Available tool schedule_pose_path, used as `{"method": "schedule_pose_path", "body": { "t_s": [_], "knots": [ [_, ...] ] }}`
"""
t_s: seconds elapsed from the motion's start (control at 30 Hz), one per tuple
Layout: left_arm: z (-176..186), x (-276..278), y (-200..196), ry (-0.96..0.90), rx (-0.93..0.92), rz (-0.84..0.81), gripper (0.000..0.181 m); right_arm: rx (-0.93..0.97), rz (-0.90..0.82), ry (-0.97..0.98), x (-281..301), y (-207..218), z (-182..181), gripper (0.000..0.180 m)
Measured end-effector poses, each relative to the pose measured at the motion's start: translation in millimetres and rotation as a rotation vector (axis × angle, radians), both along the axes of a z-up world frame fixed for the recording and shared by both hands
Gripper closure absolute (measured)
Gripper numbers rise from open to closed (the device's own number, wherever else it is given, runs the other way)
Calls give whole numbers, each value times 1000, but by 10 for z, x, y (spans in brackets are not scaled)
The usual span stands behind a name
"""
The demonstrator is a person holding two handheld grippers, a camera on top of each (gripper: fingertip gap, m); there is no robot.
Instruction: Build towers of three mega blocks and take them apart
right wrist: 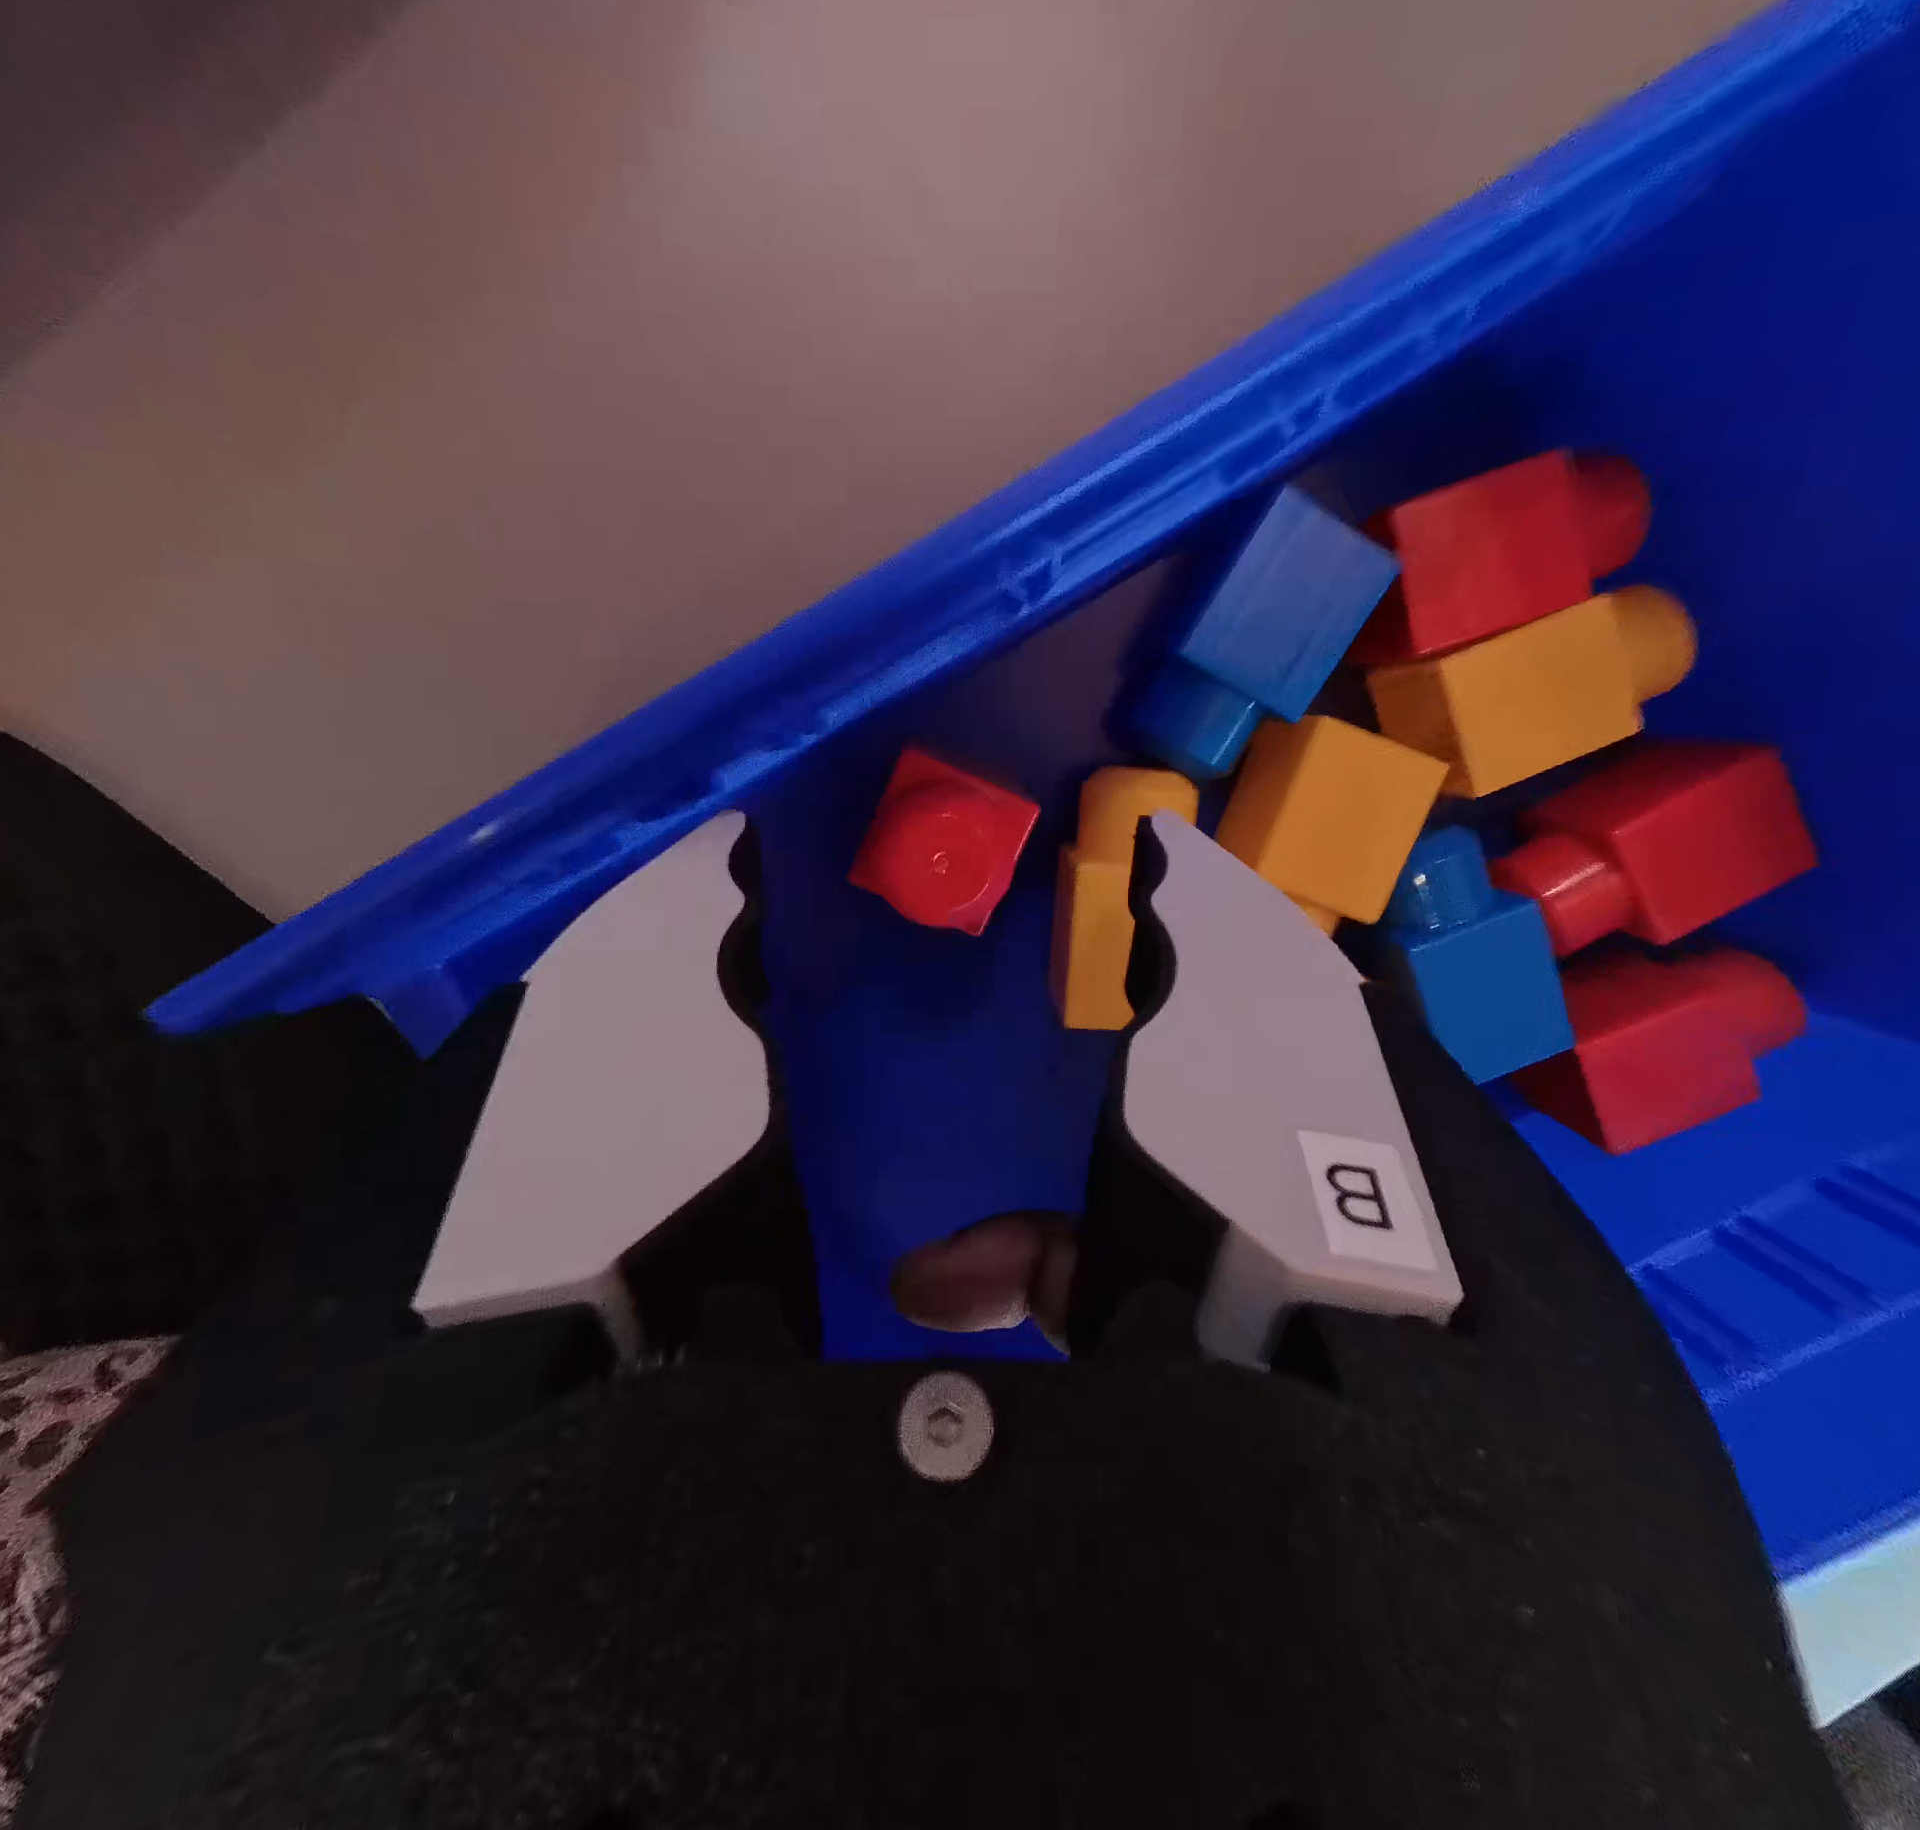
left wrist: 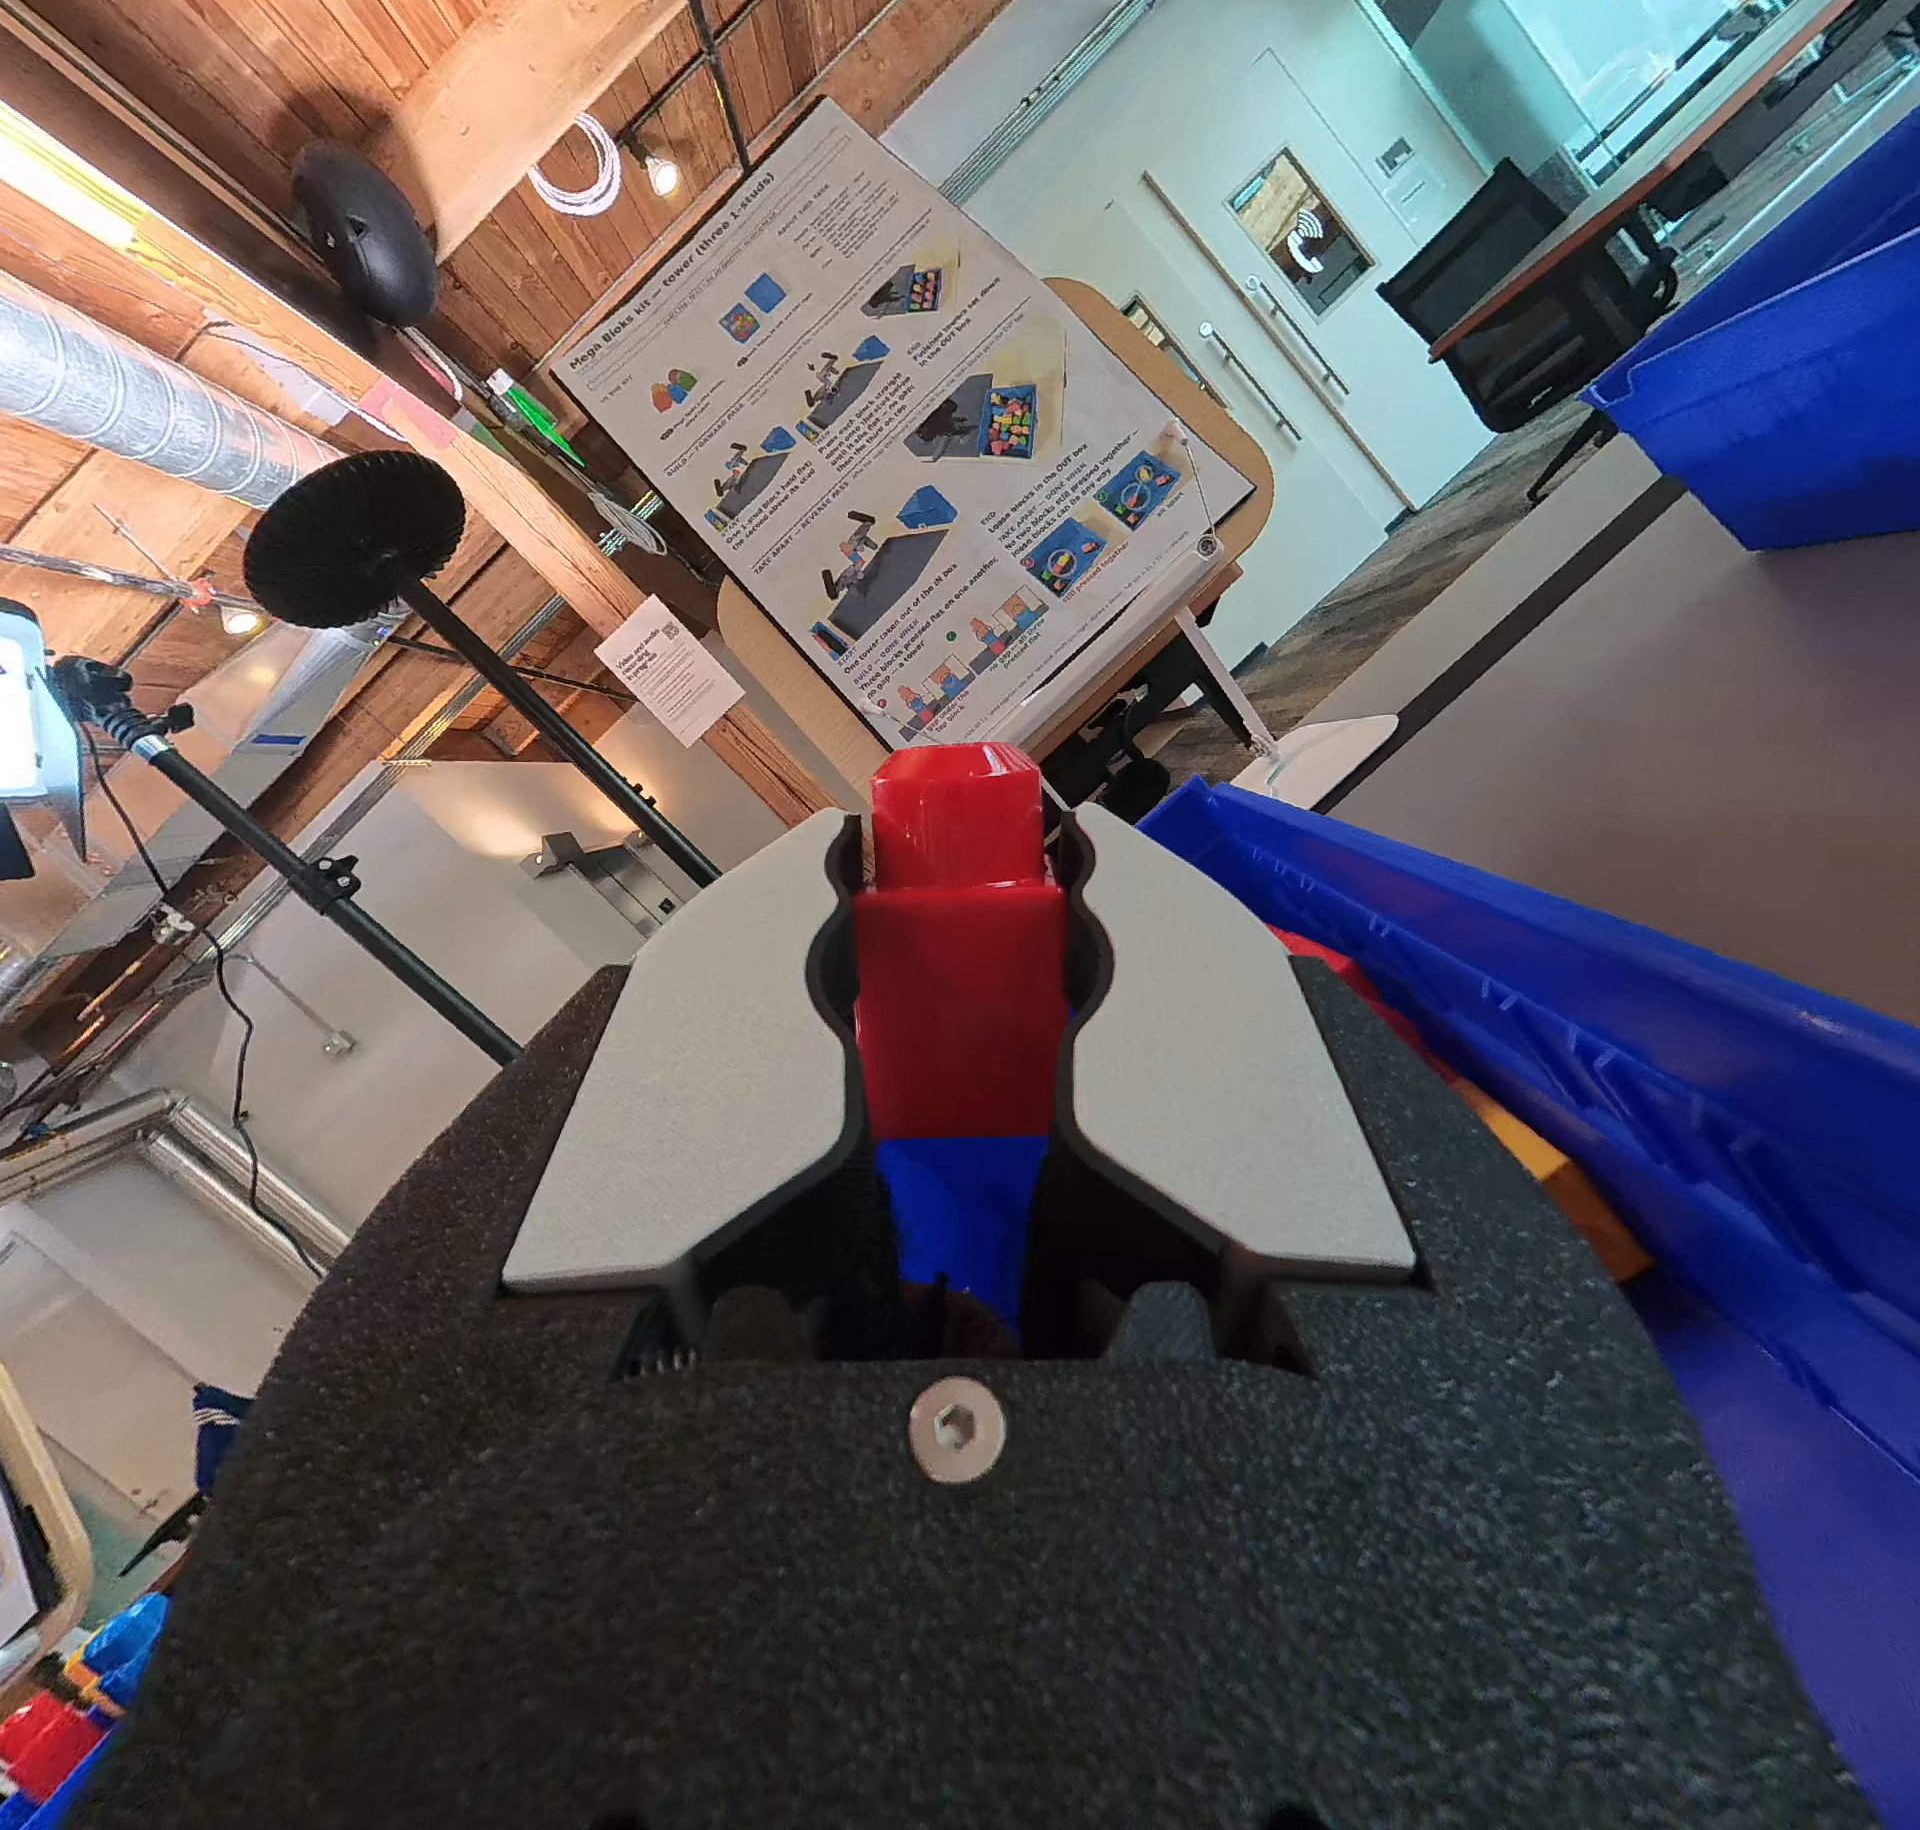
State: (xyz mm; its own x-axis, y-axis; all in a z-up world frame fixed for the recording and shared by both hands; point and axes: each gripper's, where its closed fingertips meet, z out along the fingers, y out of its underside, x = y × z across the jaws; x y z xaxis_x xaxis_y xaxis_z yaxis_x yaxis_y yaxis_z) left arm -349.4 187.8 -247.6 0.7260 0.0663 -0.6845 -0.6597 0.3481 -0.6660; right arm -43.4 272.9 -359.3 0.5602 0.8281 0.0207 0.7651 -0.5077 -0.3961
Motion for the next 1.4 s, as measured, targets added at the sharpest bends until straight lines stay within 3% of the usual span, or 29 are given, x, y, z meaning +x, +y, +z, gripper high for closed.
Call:
{"method": "schedule_pose_path", "body": {
  "t_s": [0.03, 0.1, 0.27, 0.43, 0.6, 0.83, 0.93, 1.0, 1.17, 1.27, 1.4],
  "knots": [
    [-1, 3, 0, 4, 1, 1, 145, 55, 12, 27, -38, 27, 105, 113],
    [-2, 8, 1, 11, 2, 3, 145, 197, 41, 88, -147, 82, 389, 122],
    [-2, 14, 8, 14, 3, 3, 145, 498, 213, 364, -726, -121, 1240, 118],
    [9, 25, 5, 15, 8, 0, 145, 569, 505, 672, -1546, -712, 1745, 118],
    [10, 42, 3, 32, 14, 0, 145, 359, 671, 750, -2328, -1118, 1510, 116],
    [2, 88, -4, 68, 19, -3, 145, 292, 568, 762, -2936, -1134, 1179, 120],
    [-5, 148, -20, 93, 24, -25, 145, 319, 573, 737, -3027, -1141, 1071, 126],
    [-21, 174, -21, 111, 21, -30, 145, 369, 581, 726, -3040, -1123, 1048, 147],
    [-9, 159, -22, 96, 21, -26, 145, 426, 562, 713, -2835, -1018, 1248, 151],
    [-14, 86, 4, 82, 10, 13, 150, 530, 477, 667, -2482, -790, 1494, 150],
    [-6, 4, 22, 31, -8, 34, 150, 707, 277, 447, -1596, -381, 1721, 151]
  ]
}}
